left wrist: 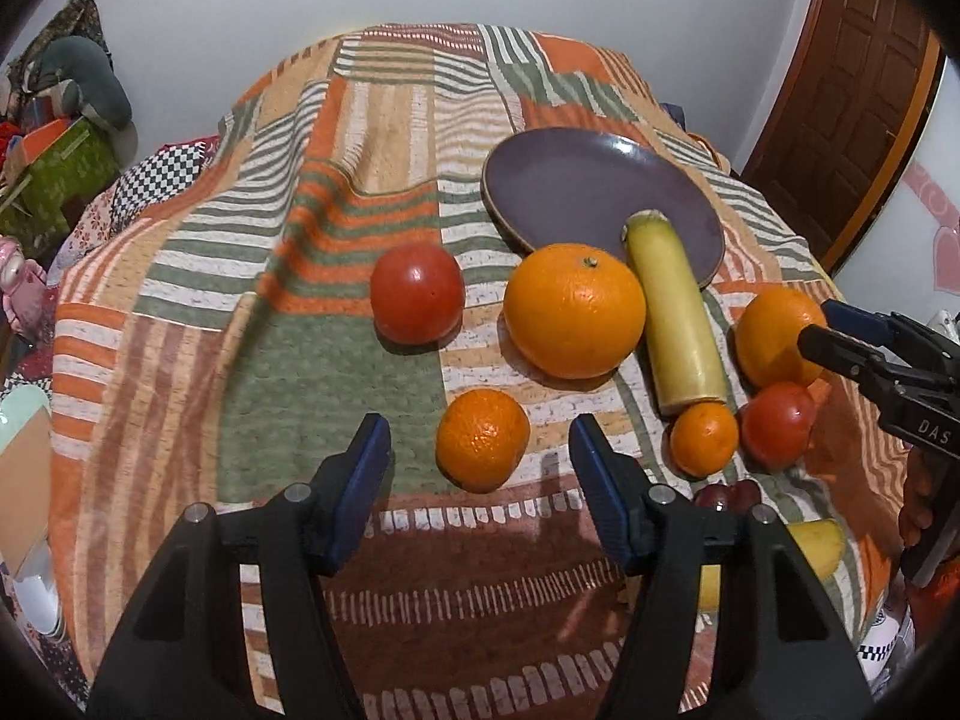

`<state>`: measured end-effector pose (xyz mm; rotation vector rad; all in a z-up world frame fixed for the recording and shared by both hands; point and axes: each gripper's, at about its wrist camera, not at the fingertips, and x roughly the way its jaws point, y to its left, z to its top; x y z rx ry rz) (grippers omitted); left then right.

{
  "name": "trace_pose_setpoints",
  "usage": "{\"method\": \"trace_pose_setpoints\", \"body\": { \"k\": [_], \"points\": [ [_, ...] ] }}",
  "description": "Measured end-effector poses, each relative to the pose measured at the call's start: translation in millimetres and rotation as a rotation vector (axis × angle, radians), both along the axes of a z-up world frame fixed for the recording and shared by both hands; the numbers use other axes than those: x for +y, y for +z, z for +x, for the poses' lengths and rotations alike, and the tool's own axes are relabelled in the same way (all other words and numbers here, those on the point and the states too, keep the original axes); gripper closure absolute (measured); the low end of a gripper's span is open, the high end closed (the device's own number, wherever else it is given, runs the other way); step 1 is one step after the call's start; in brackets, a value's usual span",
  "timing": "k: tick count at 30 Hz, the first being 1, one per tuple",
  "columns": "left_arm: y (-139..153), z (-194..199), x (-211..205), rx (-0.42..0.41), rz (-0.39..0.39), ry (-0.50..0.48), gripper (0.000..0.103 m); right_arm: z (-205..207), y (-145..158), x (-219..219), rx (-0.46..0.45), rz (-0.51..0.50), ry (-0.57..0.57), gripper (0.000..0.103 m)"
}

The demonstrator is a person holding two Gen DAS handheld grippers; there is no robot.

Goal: Organize fruits
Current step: 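Grasp the large orange with the right tool while the left tool grasps a small tangerine, then carry both fruits onto the purple plate and open both tools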

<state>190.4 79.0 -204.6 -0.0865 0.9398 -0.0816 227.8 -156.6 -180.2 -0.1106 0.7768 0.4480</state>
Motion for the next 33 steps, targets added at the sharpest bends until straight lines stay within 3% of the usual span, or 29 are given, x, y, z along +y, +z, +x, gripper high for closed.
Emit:
{"method": "trace_pose_setpoints", "body": {
  "k": [7, 16, 25, 33],
  "points": [
    [-15, 9, 0, 0.044, -0.020, -0.015, 0.064, 11, -15, 9, 0.059, -0.002, 0.012, 0.045],
    [-15, 10, 2, 0.039, -0.013, -0.007, 0.067, 16, -17, 8, 0.094, 0.028, 0.018, 0.054],
    [22, 9, -2, -0.051, 0.006, -0.019, 0.067, 16, -2, 7, 0.074, 0.049, 0.010, 0.054],
    [64, 27, -14, -0.145, 0.024, -0.046, 0.068, 26, 39, 4, -0.033, 0.078, -0.006, 0.054]
  ]
}}
